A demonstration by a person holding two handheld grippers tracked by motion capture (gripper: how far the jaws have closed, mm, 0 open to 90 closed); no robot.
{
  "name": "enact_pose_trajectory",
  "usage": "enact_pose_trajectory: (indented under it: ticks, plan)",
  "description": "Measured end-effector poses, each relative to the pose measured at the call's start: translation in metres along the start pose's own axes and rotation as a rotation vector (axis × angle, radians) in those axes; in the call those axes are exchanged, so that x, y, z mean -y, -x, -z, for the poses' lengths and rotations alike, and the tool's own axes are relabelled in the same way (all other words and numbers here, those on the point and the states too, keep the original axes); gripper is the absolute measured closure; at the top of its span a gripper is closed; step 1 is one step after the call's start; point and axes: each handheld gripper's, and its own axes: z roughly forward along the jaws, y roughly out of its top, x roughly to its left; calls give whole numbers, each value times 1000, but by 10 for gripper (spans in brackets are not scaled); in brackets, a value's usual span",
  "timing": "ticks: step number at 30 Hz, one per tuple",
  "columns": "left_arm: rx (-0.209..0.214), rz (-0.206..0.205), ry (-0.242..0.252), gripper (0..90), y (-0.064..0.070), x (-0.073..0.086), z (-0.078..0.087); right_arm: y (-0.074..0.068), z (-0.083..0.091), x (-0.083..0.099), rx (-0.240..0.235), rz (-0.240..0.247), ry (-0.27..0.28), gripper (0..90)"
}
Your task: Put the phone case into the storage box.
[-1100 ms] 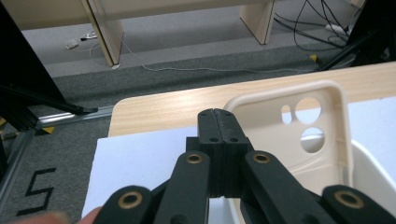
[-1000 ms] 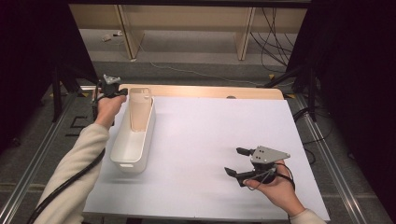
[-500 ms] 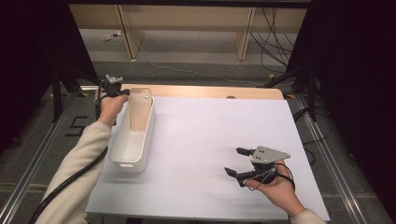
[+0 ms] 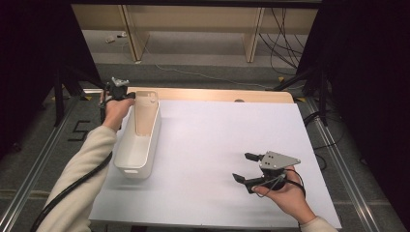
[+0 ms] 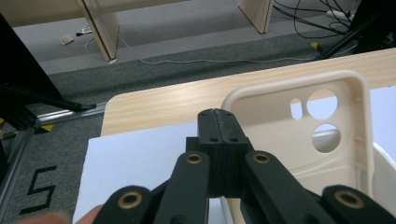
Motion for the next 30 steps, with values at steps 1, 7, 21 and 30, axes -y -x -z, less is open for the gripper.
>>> enact_pose_trajectory:
  ticks: [1, 7, 21, 30]
  plan:
    - [2, -3, 2, 894, -1, -1, 1, 0, 0, 0, 3, -1, 3, 199]
    - [16, -6, 20, 866, -2, -1, 4, 0, 0, 0, 1, 2, 0, 199]
    - [45, 13, 75, 624, -1, -3, 24, 0, 0, 0, 4, 0, 1, 199]
    - [75, 35, 125, 454, 3, -6, 40, 0, 1, 0, 3, 0, -8, 198]
